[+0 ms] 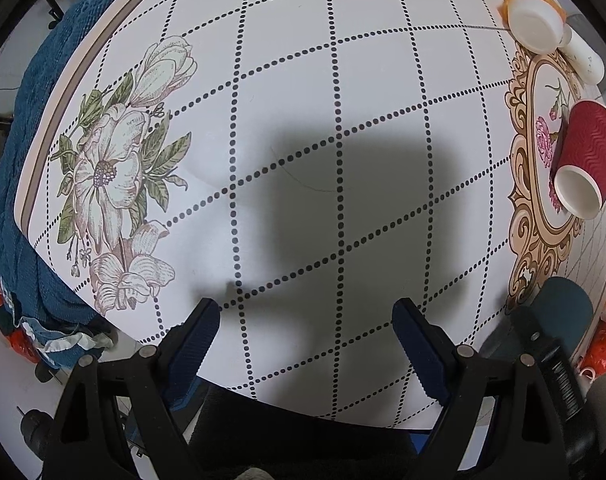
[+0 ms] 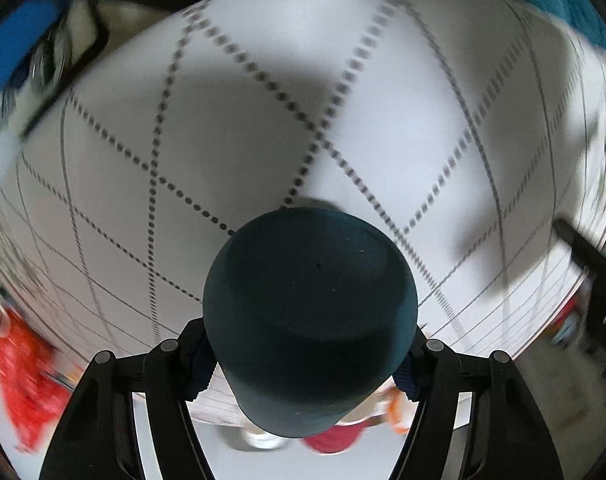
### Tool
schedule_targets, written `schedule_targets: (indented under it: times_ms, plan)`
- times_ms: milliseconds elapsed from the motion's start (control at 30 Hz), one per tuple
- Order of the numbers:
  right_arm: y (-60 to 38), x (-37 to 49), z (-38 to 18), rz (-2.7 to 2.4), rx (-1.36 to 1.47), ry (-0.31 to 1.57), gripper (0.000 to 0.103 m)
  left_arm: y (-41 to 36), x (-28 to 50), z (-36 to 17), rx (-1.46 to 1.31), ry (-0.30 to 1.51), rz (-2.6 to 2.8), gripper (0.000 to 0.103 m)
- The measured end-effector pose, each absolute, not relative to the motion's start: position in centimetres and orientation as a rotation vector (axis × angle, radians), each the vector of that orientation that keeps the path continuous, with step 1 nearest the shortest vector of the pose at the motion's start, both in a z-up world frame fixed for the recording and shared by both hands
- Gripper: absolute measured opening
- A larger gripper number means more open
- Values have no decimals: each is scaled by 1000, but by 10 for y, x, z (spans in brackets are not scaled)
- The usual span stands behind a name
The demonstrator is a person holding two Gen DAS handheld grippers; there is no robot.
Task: Flip cup upside down
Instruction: 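Rotate the right tool to turn the teal cup upside down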
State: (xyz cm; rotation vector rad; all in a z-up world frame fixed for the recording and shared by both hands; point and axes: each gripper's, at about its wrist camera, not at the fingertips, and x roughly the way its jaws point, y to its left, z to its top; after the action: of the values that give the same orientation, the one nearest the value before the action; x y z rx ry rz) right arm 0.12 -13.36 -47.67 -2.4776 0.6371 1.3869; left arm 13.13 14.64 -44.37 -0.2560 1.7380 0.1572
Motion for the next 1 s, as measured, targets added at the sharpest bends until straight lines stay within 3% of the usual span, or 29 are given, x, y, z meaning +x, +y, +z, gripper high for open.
schedule_targets:
  times_ms: [567,800,1000]
  plan:
    - [-131,75,-479,1064,-1827,1556,72,116,166,-434,-210,1727,139,88]
    - [-142,136,-490,788,-1309,1988,72,101,174,-437,-189,1724,133,88]
    - [-160,157,-496,667,-957,2174,72,97,178,-437,-176,1726,128,88]
